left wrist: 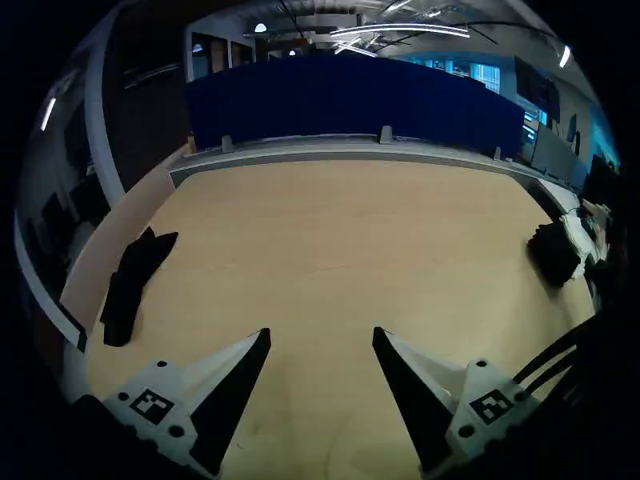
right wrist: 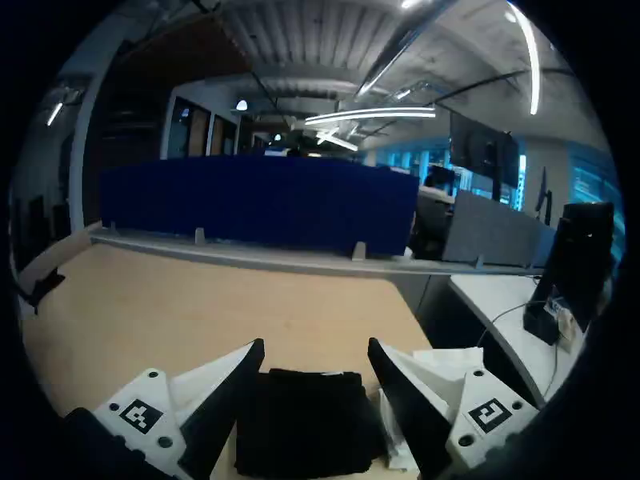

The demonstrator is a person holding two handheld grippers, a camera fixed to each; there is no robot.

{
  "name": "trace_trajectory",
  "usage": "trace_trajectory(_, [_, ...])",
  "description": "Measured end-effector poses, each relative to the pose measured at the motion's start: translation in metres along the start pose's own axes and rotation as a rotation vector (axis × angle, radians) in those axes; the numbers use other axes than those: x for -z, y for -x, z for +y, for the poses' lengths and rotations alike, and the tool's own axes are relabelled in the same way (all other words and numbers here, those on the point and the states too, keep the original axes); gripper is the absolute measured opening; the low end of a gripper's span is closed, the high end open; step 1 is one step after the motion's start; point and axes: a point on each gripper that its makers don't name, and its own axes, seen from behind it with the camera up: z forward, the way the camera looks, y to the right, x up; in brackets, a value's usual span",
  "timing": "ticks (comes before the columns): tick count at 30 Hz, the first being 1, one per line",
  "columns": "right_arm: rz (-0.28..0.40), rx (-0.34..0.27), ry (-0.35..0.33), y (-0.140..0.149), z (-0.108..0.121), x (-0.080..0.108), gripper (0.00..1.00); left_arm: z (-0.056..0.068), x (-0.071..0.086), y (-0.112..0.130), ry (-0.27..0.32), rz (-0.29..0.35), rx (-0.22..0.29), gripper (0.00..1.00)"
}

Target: Fold towel

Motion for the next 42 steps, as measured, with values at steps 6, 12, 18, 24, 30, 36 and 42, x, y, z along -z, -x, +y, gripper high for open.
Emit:
trace_trajectory(6, [0.144,-0.03,0.066,-0.032,0.007,0.015,1.0,-0.001,0.0,-0.005,0.006,0.015,-0.002,0.95])
trace_trajectory(12, [0.205,-0.039,0.073,-0.047,-0.004,0.023,1.0,-0.002,0.0,-0.016,0.013,0.044,-0.005,0.95])
trace_trajectory(18, [0.233,-0.04,0.05,-0.063,-0.027,0.03,1.0,-0.007,0.0,-0.03,0.014,0.088,-0.001,0.95])
trace_trajectory(24, [0.251,-0.033,0.022,-0.076,-0.06,0.032,1.0,-0.016,0.002,-0.052,0.011,0.152,0.004,0.95])
trace_trajectory(30, [0.262,-0.031,-0.002,-0.084,-0.098,0.029,1.0,-0.024,0.004,-0.076,0.006,0.219,0.003,0.95])
trace_trajectory(36, [0.271,-0.054,-0.018,-0.092,-0.129,0.03,1.0,-0.033,0.006,-0.1,0.01,0.28,0.007,0.94])
trace_trajectory(42, [0.276,-0.072,-0.039,-0.097,-0.157,0.031,1.0,-0.042,0.008,-0.122,0.017,0.343,0.009,0.94])
